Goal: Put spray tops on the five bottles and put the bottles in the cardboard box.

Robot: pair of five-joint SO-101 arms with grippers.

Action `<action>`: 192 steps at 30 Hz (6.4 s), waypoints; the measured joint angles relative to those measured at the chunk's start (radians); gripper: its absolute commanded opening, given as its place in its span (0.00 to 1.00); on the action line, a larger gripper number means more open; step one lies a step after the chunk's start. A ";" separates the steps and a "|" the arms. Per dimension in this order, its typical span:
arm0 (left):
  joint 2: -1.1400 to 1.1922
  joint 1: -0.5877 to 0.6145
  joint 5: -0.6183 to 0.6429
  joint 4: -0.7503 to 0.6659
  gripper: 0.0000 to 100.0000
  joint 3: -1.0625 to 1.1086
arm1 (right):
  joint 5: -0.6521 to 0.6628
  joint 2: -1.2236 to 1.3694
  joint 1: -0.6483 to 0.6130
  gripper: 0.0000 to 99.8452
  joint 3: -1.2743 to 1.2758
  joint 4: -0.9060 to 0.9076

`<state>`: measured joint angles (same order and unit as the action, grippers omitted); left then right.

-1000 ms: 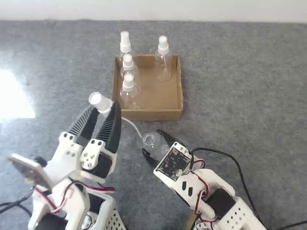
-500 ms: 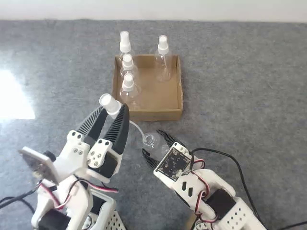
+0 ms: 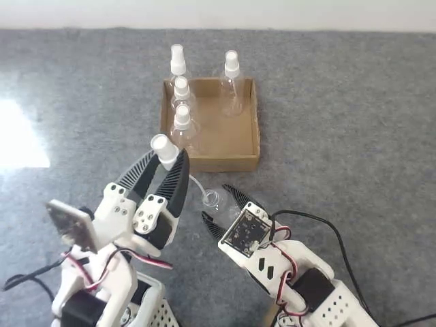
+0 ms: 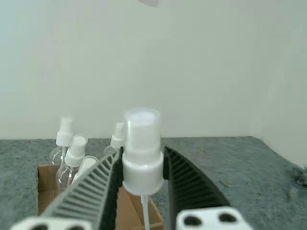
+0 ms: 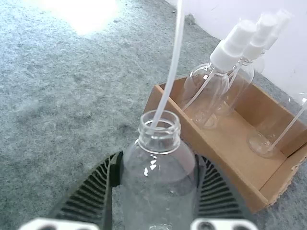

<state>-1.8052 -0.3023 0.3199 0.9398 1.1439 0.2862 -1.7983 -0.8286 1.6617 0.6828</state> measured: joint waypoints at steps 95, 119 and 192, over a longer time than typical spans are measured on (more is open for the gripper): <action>0.000 0.146 0.021 -0.092 0.18 0.253 | -0.087 0.000 0.055 0.09 -0.003 -0.044; 0.000 -0.109 -0.095 -0.097 0.18 0.288 | -0.086 0.000 0.057 0.09 -0.006 -0.046; 0.000 -0.121 -0.189 -0.075 0.13 0.281 | -0.087 0.000 0.120 0.09 -0.037 -0.046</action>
<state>-1.8052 -0.4235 0.1312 0.8646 1.4246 0.1987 -1.7983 -0.7089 1.6249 0.6368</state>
